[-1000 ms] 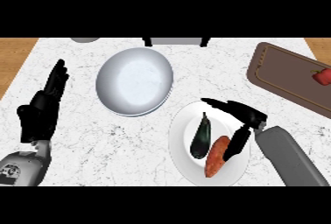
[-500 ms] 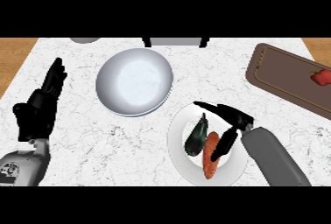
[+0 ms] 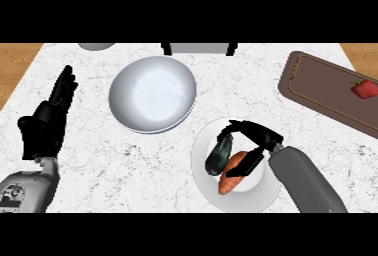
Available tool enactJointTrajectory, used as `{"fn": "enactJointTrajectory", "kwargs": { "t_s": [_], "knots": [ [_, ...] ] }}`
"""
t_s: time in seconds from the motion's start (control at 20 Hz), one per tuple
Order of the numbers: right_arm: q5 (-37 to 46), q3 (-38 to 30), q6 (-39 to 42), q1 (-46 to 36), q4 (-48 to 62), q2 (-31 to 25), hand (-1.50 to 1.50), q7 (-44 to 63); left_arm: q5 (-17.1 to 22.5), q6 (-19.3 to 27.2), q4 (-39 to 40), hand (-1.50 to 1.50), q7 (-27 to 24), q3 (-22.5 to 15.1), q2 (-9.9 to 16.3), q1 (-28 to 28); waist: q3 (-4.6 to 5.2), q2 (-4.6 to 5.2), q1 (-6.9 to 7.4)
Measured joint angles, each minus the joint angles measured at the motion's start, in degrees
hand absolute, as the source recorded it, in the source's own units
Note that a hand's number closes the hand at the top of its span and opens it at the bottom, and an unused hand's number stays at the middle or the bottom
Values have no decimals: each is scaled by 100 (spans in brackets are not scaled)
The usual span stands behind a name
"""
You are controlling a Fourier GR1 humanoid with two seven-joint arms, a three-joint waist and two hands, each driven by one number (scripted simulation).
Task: Pick the eggplant from the plate and place it in the bowl
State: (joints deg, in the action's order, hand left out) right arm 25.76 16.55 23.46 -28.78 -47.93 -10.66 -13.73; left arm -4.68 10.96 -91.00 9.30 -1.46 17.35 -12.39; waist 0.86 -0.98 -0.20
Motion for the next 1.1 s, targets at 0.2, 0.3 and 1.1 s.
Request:
{"fn": "enactJointTrajectory", "kwargs": {
  "t_s": [0.2, 0.3, 1.1],
  "knots": [
    [194, -32, -284, -29, 86, 107, 150, -165, -108, 27, -9, 0, 121, -21, -94, -105, 5, -8, -6],
    [217, -85, -358, -10, 120, 129, 150, -288, -117, -6, -70, 0, 149, -11, -102, -53, -2, -6, 3],
    [623, 2631, -1688, -531, -1476, 1015, 150, 2070, -153, -282, 27, 0, 157, -331, -291, -271, -66, -4, 761]
  ]
}}
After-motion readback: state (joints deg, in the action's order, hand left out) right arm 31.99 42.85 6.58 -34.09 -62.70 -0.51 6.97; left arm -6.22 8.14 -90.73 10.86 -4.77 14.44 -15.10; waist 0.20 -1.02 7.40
